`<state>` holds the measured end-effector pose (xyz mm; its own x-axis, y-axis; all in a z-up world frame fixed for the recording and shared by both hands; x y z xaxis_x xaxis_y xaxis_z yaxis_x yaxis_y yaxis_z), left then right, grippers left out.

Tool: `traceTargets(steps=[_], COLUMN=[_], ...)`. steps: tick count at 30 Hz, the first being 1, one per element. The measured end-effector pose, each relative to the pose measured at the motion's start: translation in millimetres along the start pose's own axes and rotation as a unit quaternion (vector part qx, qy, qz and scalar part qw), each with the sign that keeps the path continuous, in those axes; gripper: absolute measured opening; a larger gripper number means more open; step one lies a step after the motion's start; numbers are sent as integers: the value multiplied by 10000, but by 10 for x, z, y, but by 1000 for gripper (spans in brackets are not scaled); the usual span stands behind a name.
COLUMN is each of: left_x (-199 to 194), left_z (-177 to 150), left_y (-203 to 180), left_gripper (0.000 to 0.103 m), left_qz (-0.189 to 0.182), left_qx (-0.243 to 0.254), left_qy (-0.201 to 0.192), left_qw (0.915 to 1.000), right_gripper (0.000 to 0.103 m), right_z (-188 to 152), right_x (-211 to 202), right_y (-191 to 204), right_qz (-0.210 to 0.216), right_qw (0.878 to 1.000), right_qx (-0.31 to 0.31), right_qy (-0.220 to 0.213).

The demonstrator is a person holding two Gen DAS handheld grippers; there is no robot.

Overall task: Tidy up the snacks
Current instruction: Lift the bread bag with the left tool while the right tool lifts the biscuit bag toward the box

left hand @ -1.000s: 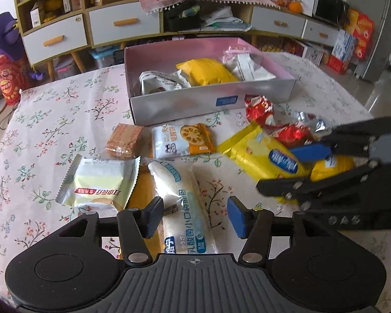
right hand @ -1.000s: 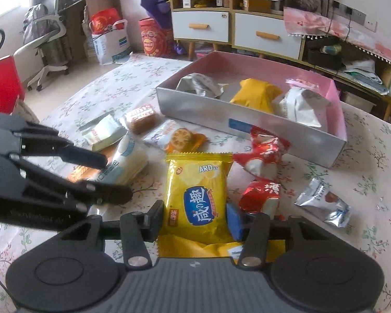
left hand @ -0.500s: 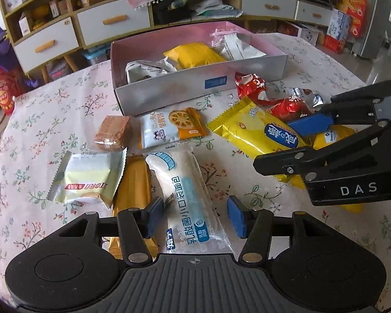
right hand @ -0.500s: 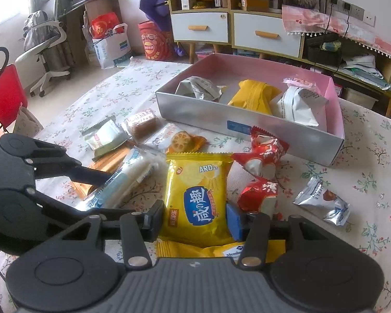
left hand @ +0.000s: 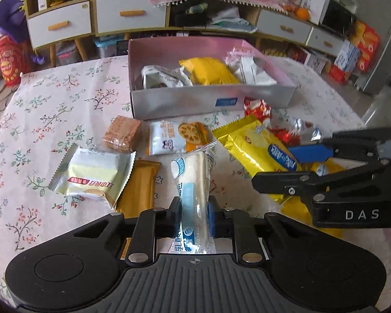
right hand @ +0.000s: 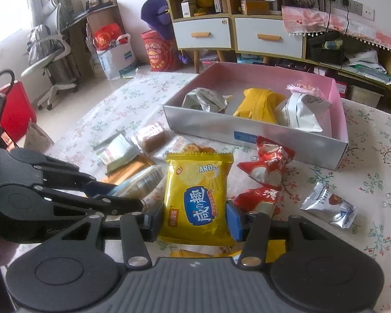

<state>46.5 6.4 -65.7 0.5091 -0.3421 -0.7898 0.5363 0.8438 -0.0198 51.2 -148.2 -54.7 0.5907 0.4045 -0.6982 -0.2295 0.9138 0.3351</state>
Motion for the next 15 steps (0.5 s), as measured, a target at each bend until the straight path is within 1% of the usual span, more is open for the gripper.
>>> traceTargets(steps=[5,8,12,15], left_x=[-106,-161,-204,-218], left_z=[90,162,306,436], left_y=[79,129,186,242], left_gripper=[17,17,17,17], left_qz=[-99,-96,-24,-1], left_qx=[-281,-392,-504,-646], left_qy=[-189,-308,-505,-636], left_qw=[9994,9987,9974,9959], right_gripper=[34,34,34,34], right_z=[86,161,293,392], right_x=[-74,-129,-215,-247], right_y=[0,3,-20,-88], right_qz=[244,327,323,217], right_qw=[9992,9984,9974,9968], right_qx=[297,421,488,518], right_qy=[-101,-189,-420,-565])
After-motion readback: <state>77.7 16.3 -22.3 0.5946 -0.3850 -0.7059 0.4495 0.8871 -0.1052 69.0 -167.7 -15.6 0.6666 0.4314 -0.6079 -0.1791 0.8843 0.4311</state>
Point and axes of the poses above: each gripper's, at about its wrist camera, not at the fingertips, and x roughly the way its jaws point, y to its left, z to its top, the point moved 5 cm from there along x, roughly the way its jaws point, and after that the axes turned 12 degrees about x, right-handed, at the moved point
